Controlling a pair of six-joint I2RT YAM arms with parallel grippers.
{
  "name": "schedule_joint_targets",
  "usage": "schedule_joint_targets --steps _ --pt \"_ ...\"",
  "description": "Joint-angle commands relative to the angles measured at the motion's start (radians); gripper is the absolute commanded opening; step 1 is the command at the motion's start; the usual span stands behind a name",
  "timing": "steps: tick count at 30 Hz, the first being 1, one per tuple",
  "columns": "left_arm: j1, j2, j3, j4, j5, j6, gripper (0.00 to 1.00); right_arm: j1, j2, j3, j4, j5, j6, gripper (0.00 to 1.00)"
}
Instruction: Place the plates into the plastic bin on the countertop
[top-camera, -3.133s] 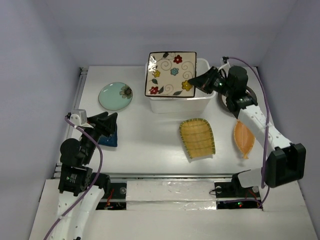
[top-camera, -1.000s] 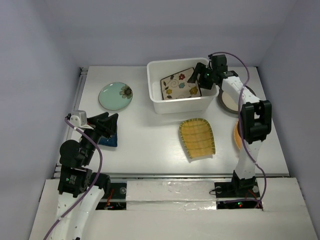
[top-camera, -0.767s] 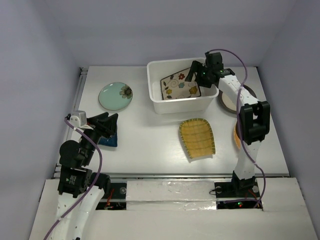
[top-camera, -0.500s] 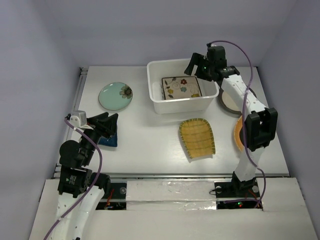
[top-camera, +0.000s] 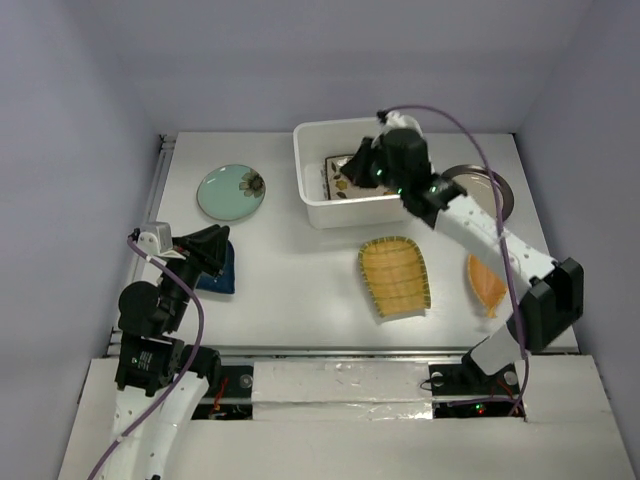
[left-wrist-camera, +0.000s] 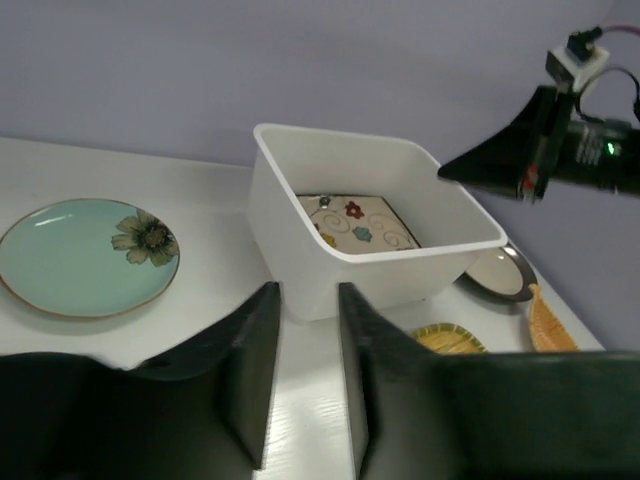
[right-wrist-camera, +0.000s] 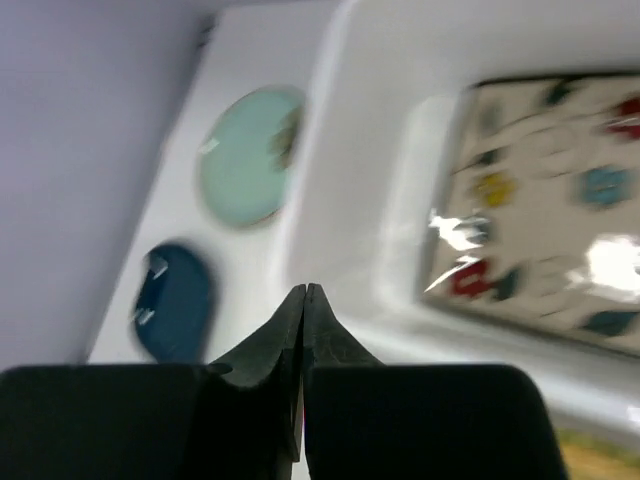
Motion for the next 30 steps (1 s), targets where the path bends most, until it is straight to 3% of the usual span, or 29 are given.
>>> schedule_joint_targets --steps 1,3,7,10,11,12,14,15,18,20,26,30 --pt "-0.005 -0.020 0.033 0.030 -0.040 0.010 0.20 0.189 -0.111 -0.154 0.260 0.037 0.112 0.00" --pt "-0.005 -0.026 0.037 0.024 -0.069 0.007 0.00 0.261 -0.113 -0.282 0.427 0.056 0.215 0.00" --pt "-0.005 -0.037 0.042 0.027 -0.089 -0.001 0.00 0.477 0.015 -0.295 0.518 0.189 0.301 0.00" --pt "-0.005 -0.043 0.043 0.019 -0.099 0.002 0.00 0.556 0.149 -0.258 0.581 0.223 0.391 0.01" --pt "-0.005 -0.043 0.042 0.013 -0.106 0.003 0.01 0.567 0.181 -0.252 0.594 0.235 0.392 0.06" --pt "-0.005 -0.046 0.043 0.009 -0.110 0.003 0.04 0.567 0.215 -0.242 0.594 0.251 0.416 0.18" --pt "-0.005 -0.052 0.042 -0.001 -0.115 0.006 0.10 0.577 0.316 -0.187 0.588 0.243 0.428 0.31" --pt "-0.005 -0.054 0.042 -0.001 -0.112 0.006 0.12 0.577 0.348 -0.166 0.584 0.242 0.441 0.43" --pt "-0.005 -0.052 0.042 0.004 -0.104 0.006 0.19 0.577 0.451 -0.088 0.555 0.234 0.447 0.58" --pt "-0.005 -0.049 0.039 0.007 -0.101 0.006 0.21 0.577 0.493 -0.033 0.536 0.234 0.448 0.63" --pt "-0.005 -0.049 0.037 0.010 -0.093 0.005 0.26 0.577 0.657 0.104 0.488 0.183 0.459 0.64" --pt "-0.005 -0.048 0.036 0.009 -0.092 0.005 0.27 0.577 0.732 0.166 0.471 0.148 0.481 0.58"
